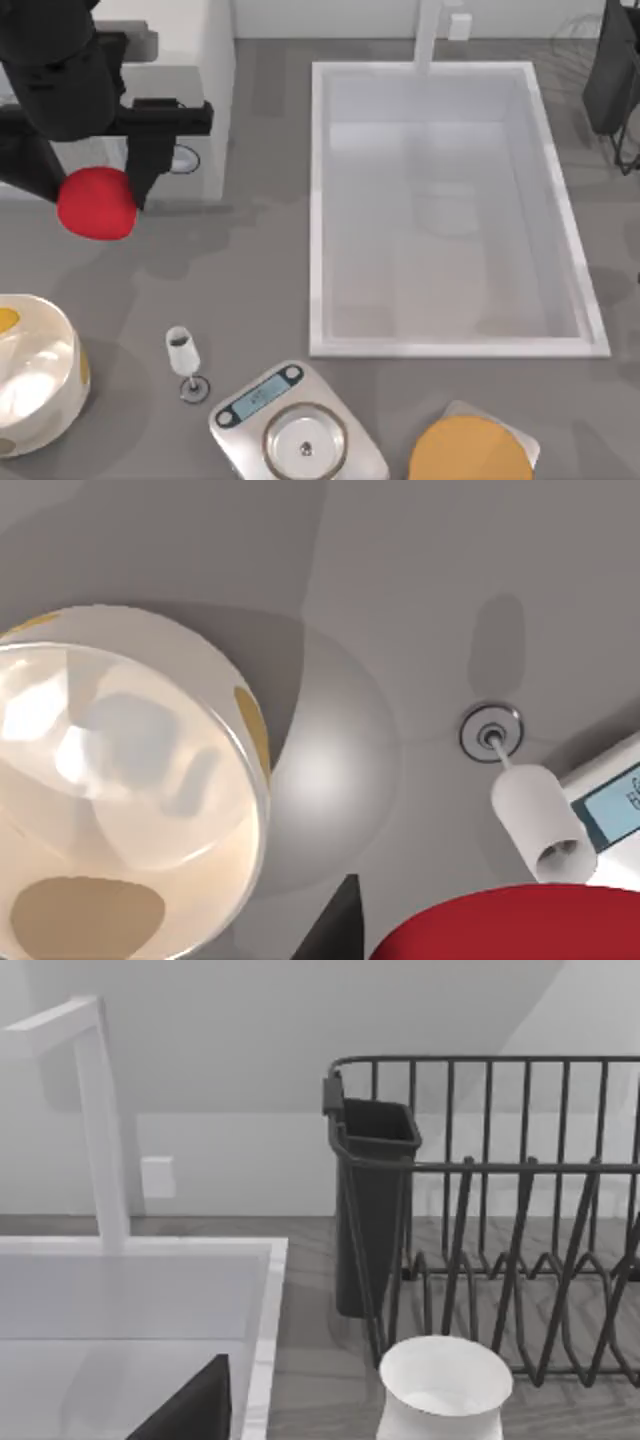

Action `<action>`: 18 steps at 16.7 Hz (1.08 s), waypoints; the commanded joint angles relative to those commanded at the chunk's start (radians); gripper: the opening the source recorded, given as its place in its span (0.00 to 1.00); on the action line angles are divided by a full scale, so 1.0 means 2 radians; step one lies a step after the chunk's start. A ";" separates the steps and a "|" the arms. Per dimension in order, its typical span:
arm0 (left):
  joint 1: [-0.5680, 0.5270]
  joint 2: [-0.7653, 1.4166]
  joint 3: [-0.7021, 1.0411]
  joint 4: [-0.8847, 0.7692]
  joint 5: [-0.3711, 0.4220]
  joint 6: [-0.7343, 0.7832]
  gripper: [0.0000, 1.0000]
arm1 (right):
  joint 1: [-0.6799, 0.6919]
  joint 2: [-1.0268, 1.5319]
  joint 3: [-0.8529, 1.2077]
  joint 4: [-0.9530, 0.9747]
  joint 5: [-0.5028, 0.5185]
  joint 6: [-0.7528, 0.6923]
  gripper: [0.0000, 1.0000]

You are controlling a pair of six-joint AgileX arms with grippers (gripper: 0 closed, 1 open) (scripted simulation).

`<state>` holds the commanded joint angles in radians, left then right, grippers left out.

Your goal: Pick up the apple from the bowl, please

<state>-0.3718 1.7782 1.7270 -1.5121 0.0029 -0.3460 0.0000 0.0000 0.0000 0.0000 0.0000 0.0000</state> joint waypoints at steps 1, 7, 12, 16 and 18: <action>-0.027 0.015 -0.002 0.015 0.000 -0.028 0.00 | 0.000 0.000 0.000 0.000 0.000 0.000 1.00; -0.088 0.051 -0.011 0.058 -0.001 -0.088 0.00 | 0.000 0.000 0.000 0.000 0.000 0.000 1.00; -0.092 0.055 -0.019 0.070 0.001 -0.085 0.00 | 0.000 0.000 0.000 0.000 0.000 0.000 1.00; -0.108 0.067 -0.061 0.134 0.011 -0.078 0.00 | 0.000 0.000 0.000 0.000 0.000 0.000 1.00; -0.108 0.073 -0.093 0.181 0.014 -0.075 0.00 | 0.000 0.000 0.000 0.000 0.000 0.000 1.00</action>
<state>-0.5880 1.9241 1.5417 -1.1510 0.0300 -0.4969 0.0000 0.0000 0.0000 0.0000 0.0000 0.0000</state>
